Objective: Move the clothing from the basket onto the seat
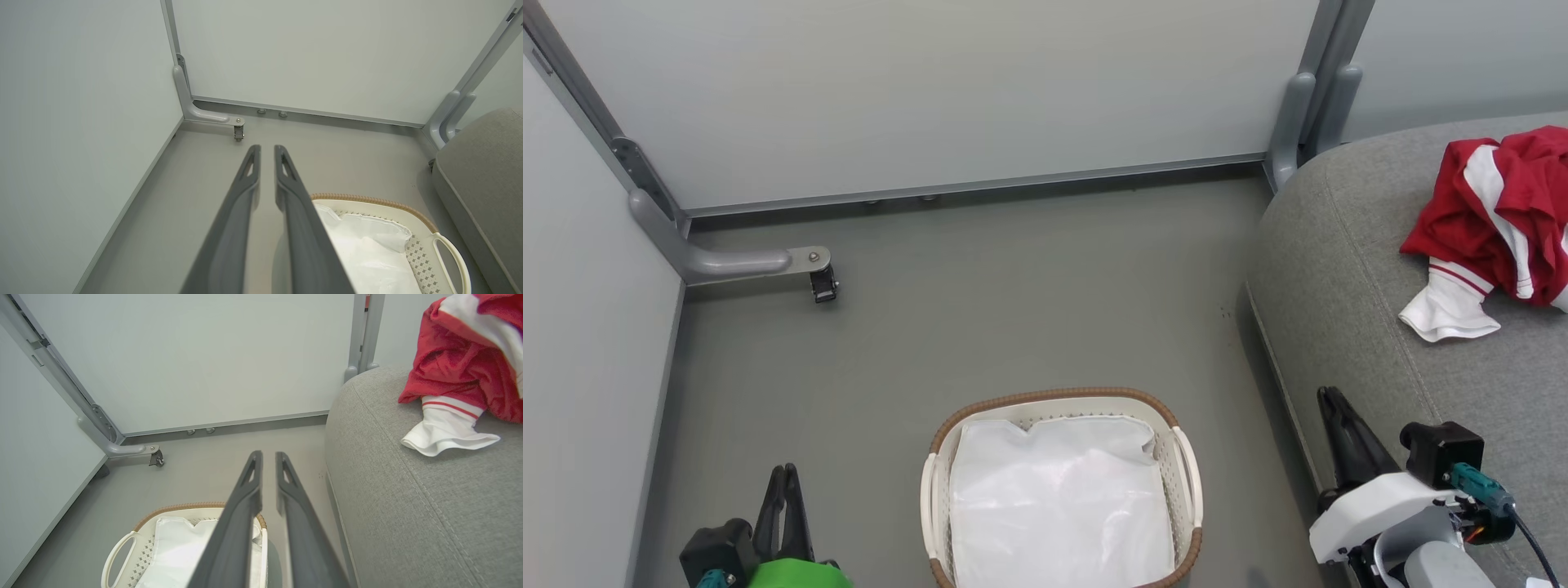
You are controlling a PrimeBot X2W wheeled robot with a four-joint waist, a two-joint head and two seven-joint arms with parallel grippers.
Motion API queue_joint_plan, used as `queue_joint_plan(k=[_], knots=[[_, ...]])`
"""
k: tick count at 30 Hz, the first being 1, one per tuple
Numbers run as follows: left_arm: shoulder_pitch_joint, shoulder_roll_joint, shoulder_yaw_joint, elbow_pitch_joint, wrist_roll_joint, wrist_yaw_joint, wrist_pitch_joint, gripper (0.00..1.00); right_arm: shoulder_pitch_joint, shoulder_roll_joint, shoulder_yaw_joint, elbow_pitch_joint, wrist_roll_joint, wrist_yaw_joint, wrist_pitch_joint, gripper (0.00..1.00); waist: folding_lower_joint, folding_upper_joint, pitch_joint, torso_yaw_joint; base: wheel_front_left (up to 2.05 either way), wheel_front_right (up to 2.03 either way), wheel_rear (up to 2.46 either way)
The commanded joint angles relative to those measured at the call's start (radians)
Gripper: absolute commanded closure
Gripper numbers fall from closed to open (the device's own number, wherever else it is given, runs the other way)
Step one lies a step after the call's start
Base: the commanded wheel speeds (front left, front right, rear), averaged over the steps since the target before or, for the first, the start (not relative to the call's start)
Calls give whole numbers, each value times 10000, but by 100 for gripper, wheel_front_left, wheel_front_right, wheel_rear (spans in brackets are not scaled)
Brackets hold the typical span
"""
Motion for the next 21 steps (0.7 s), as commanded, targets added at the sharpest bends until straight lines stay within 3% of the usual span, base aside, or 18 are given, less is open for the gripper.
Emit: queue_joint_plan(k=[1, 21], knots=[[-62, 7, 60, -22, -222, -25, 94, 100, -42, -12, -53, -53, 219, 0, 73, 100, 0, 0, -4, -1, 0, 0, 0], [-389, 24, 409, -341, -3645, -378, 1015, 100, 42, 145, -575, -444, 3464, -2, 1016, 100, 0, 0, -74, -21, 0, 0, 0]])
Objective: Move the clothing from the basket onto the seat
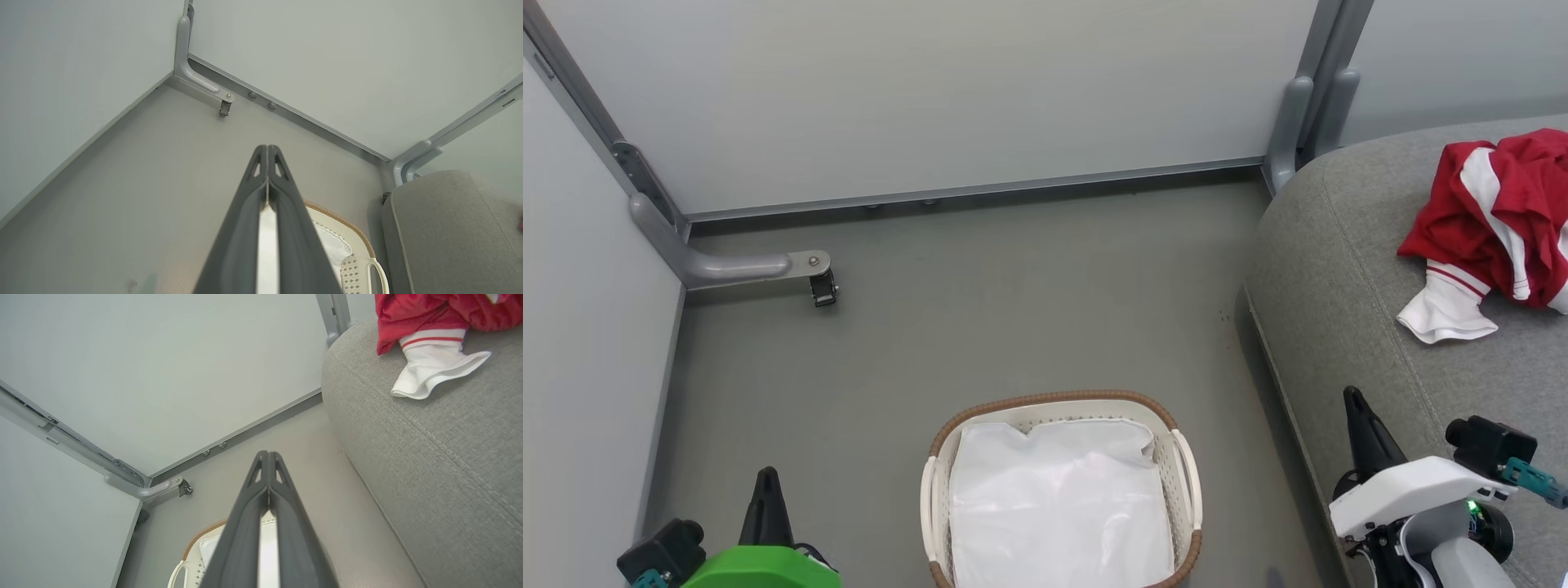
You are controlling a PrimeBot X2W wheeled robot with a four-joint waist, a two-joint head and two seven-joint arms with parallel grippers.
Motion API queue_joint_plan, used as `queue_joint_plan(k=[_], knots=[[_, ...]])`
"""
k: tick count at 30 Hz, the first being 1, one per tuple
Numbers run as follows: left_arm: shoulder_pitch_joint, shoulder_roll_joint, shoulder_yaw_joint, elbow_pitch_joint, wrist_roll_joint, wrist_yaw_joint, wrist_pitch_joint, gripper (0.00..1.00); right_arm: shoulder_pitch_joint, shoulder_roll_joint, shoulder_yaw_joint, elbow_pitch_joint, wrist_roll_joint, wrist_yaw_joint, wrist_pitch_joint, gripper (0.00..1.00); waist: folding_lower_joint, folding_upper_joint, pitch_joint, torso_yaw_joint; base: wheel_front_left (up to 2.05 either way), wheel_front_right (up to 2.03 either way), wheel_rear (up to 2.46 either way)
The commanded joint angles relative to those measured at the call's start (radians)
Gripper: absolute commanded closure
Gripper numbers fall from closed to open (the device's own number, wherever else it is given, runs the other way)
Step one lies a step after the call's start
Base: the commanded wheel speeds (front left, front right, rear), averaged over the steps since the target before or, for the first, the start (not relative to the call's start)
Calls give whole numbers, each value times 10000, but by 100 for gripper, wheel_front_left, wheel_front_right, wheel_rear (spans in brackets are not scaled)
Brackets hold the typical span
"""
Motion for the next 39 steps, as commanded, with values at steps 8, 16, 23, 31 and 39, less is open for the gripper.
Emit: queue_joint_plan(k=[8, 16, 23, 31, 39], knots=[[-422, 49, 195, -269, -1414, -170, 347, 100, -42, 13, -247, -319, 1344, -3, 367, 100, 1, 0, -30, -8, 0, 0, 0], [-530, 55, 308, -361, -2472, -284, 645, 100, -17, 61, -410, -435, 2355, -4, 664, 100, 1, 0, -58, -16, 0, 0, 0], [-617, 61, 406, -432, -3321, -374, 878, 100, 5, 100, -540, -527, 3156, -5, 895, 100, 1, 0, -82, -23, 0, 0, 0], [-707, 67, 508, -502, -4222, -472, 1133, 100, 31, 145, -680, -626, 4022, -6, 1149, 100, 1, 0, -110, -30, 0, 0, 0], [-806, 74, 609, -588, -5188, -572, 1397, 100, 57, 196, -830, -729, 4932, -6, 1418, 100, 1, 0, -142, -39, 0, 0, 0]])
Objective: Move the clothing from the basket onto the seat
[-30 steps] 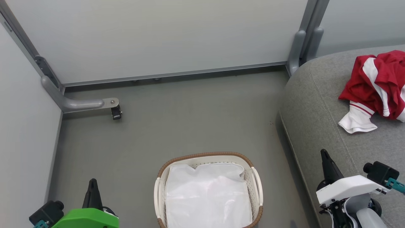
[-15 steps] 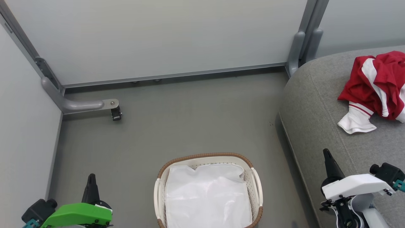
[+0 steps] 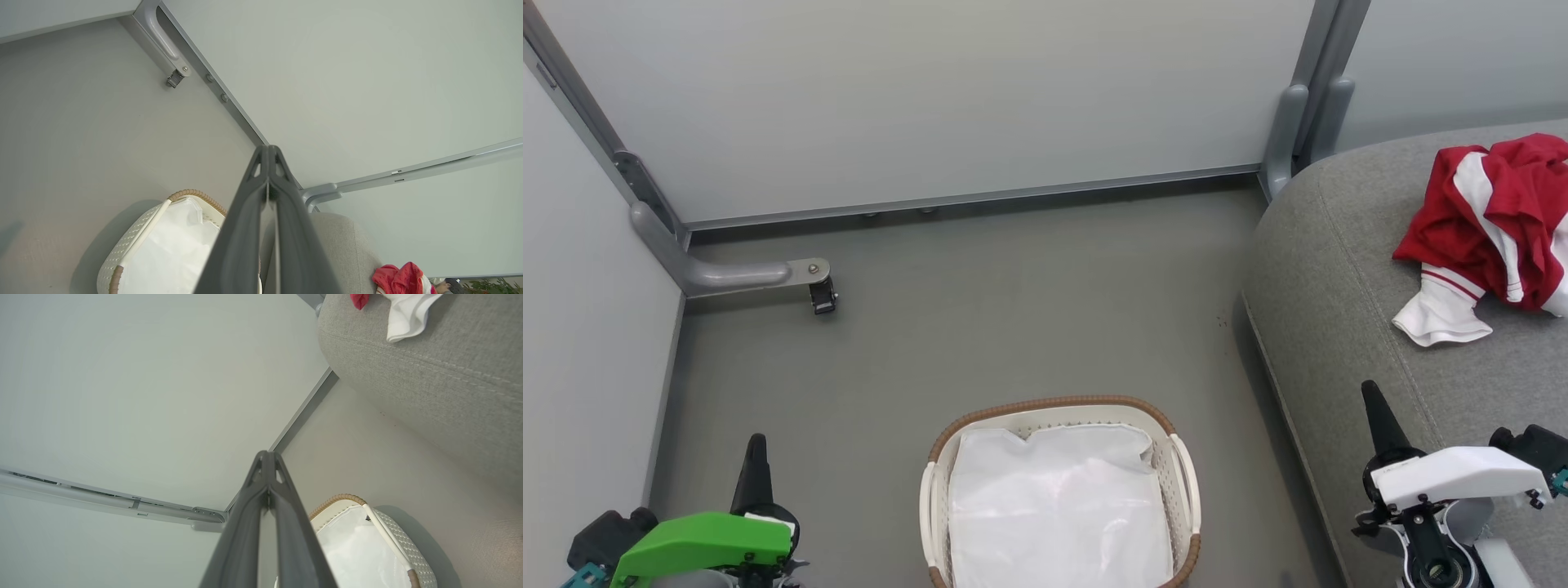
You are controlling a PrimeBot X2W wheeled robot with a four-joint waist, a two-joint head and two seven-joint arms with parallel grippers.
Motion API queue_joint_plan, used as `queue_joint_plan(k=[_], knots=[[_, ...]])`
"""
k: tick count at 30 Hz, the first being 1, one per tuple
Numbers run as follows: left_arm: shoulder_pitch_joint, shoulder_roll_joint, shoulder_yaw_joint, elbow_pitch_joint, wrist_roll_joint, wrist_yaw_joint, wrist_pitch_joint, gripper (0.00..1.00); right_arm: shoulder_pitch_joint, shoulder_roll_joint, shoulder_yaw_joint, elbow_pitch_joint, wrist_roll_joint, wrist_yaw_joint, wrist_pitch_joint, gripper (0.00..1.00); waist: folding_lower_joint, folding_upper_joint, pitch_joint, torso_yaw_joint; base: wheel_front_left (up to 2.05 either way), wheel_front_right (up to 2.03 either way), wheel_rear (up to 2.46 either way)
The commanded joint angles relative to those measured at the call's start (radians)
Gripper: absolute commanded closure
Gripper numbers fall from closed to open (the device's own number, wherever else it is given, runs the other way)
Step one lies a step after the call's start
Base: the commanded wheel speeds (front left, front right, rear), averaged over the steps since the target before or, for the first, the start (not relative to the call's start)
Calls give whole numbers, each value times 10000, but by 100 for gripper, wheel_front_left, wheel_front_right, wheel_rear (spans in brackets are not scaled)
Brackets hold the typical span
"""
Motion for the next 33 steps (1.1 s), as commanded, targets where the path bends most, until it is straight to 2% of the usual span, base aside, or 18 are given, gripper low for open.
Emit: queue_joint_plan(k=[1, 33], knots=[[-270, 70, 56, -134, -282, -83, 67, 100, 10, -10, -75, -145, 254, -4, 58, 100, 0, 0, -4, -1, 0, 0, 0], [-554, 89, 365, -355, -3086, -375, 853, 100, 92, 120, -505, -440, 2922, -6, 838, 100, 0, 0, -117, -32, 0, 0, 0]])
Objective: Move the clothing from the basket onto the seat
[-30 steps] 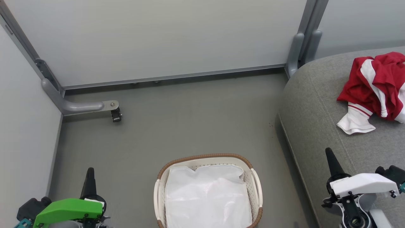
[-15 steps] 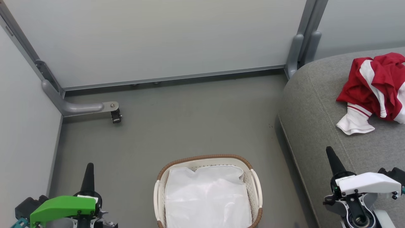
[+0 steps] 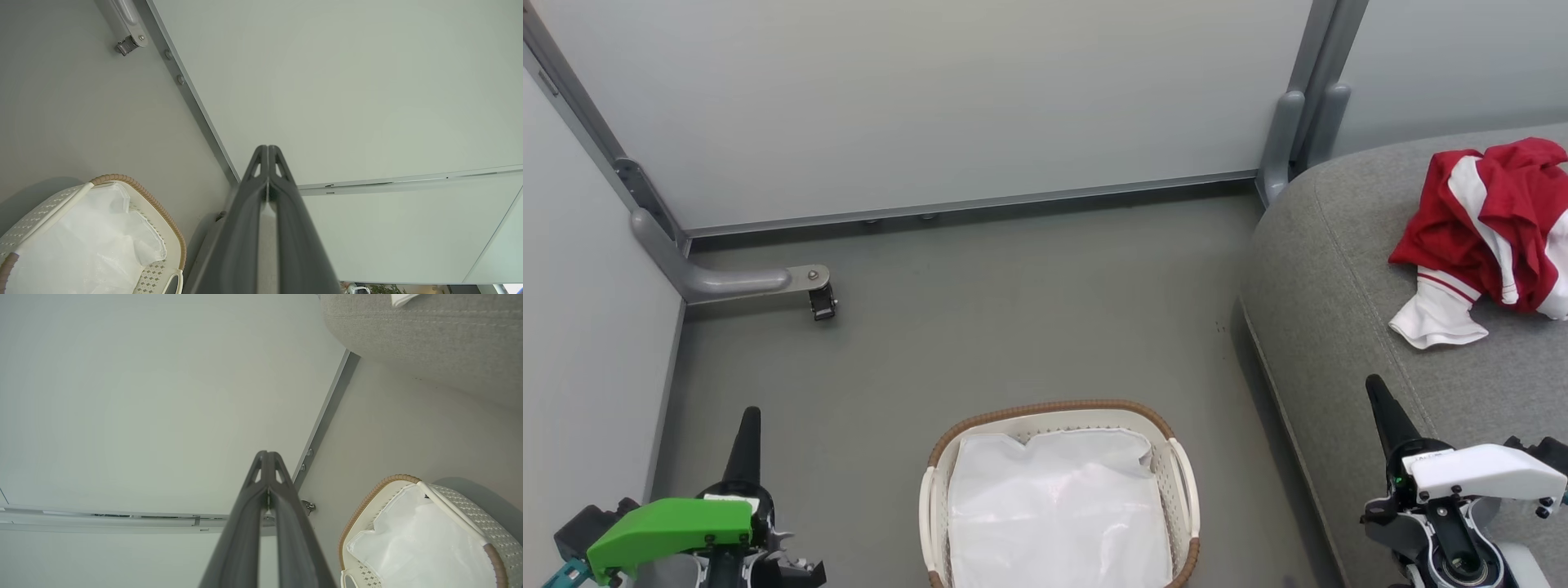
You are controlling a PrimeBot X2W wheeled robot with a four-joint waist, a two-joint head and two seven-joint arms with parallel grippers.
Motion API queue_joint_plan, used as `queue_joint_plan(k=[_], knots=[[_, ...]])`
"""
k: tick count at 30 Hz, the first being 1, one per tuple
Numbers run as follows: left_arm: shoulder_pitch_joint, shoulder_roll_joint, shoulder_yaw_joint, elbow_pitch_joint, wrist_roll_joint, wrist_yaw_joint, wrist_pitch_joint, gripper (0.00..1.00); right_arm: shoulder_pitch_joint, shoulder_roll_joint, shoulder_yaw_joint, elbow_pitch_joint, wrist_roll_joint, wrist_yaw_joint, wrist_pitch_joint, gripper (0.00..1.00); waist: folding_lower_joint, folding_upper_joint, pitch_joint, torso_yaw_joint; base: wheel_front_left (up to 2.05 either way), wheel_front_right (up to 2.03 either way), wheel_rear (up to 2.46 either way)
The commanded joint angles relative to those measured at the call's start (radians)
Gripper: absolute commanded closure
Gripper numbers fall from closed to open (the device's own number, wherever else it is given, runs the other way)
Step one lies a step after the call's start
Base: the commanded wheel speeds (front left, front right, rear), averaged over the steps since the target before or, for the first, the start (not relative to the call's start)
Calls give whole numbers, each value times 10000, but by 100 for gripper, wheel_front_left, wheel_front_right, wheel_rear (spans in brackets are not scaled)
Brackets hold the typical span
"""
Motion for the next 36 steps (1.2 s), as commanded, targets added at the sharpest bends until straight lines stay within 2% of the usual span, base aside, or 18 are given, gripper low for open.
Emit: queue_joint_plan(k=[1, 31, 36], knots=[[-252, 75, 43, -76, -233, -69, 78, 100, 48, -21, -64, -101, 217, -4, 66, 100, 0, 0, -5, -1, 0, 0, 0], [-420, 87, 269, -232, -2272, -284, 629, 100, 124, 77, -372, -307, 2146, -4, 638, 100, 0, 0, -111, -30, 0, 0, 0], [-405, 86, 271, -227, -2283, -295, 659, 100, 126, 79, -376, -309, 2179, -4, 634, 100, 0, 0, -115, -32, 0, 0, 0]])
